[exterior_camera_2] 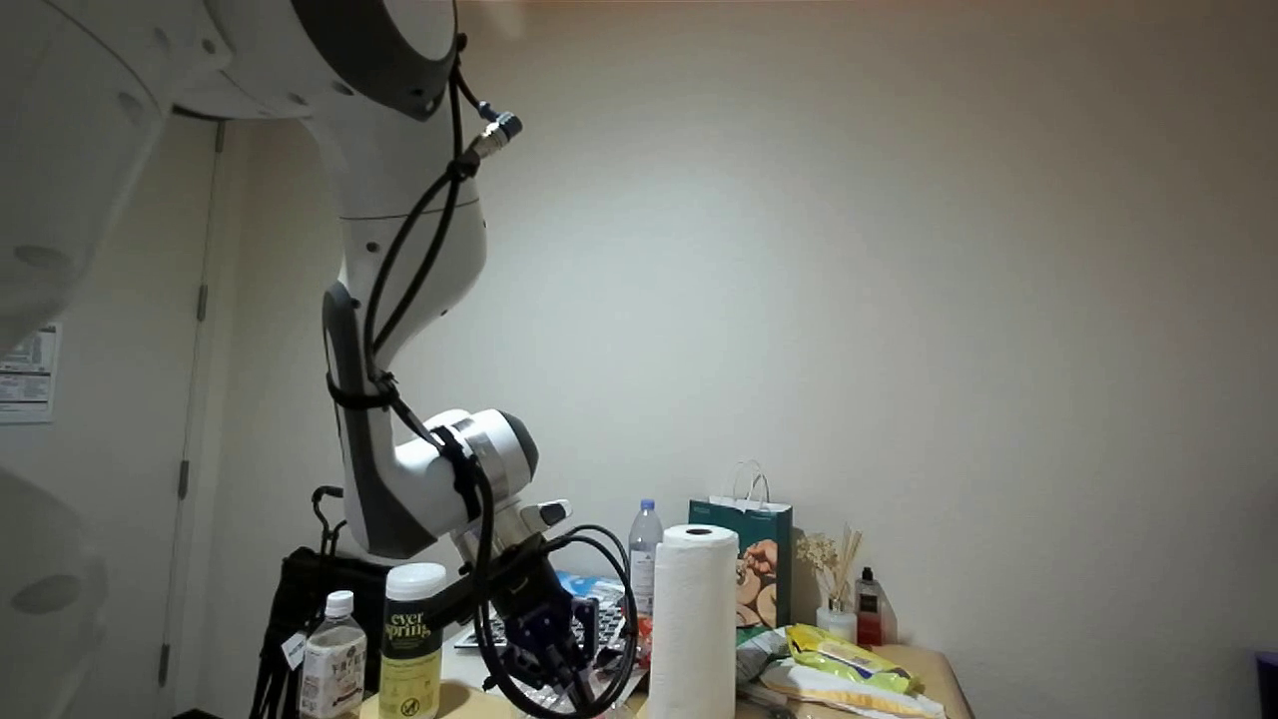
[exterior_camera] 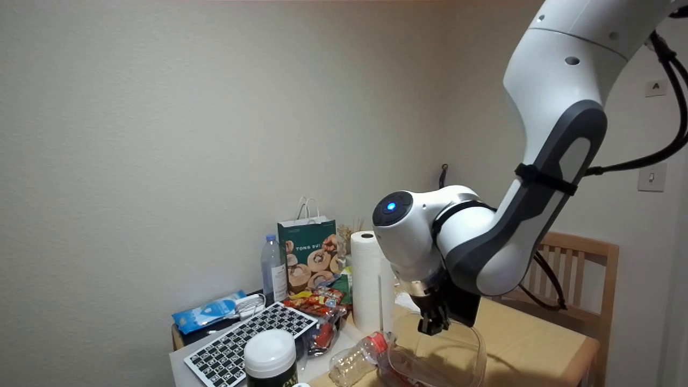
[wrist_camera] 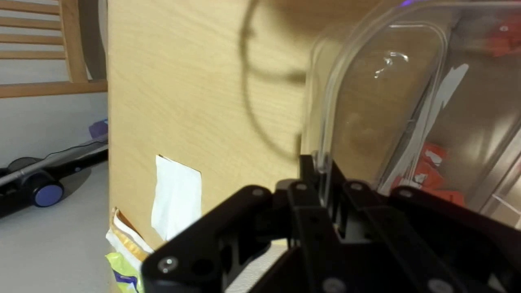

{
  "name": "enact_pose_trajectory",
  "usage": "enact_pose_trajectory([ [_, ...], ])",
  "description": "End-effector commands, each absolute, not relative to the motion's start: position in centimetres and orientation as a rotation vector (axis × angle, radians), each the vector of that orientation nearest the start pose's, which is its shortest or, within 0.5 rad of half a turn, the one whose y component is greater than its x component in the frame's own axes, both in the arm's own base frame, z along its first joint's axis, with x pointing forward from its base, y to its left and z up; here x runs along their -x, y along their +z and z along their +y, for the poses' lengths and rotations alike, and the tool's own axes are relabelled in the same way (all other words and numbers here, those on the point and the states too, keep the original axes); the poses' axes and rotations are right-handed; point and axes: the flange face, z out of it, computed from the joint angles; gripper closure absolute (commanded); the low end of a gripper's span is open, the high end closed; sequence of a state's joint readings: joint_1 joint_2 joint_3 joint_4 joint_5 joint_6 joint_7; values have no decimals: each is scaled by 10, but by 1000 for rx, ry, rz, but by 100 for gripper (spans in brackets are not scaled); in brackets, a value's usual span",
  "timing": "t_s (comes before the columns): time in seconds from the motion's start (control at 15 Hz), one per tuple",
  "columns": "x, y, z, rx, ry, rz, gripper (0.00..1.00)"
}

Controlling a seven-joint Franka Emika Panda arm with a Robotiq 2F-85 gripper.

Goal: Pour everything from the plastic container

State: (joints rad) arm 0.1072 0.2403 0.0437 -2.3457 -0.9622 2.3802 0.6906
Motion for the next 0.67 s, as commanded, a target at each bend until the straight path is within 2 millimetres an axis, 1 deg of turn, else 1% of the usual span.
enact_pose_trajectory([
  [0.0, -492, 216, 65, -2532, 81, 309, 92],
  [0.13, -492, 215, 66, -2532, 79, 311, 92],
  [0.2, -492, 215, 67, -2532, 80, 314, 98],
  [0.33, -492, 222, 67, -2531, 92, 297, 98],
  [0.47, -492, 224, 63, -2532, 99, 298, 98],
  [0.6, -491, 225, 53, -2535, 76, 266, 98],
])
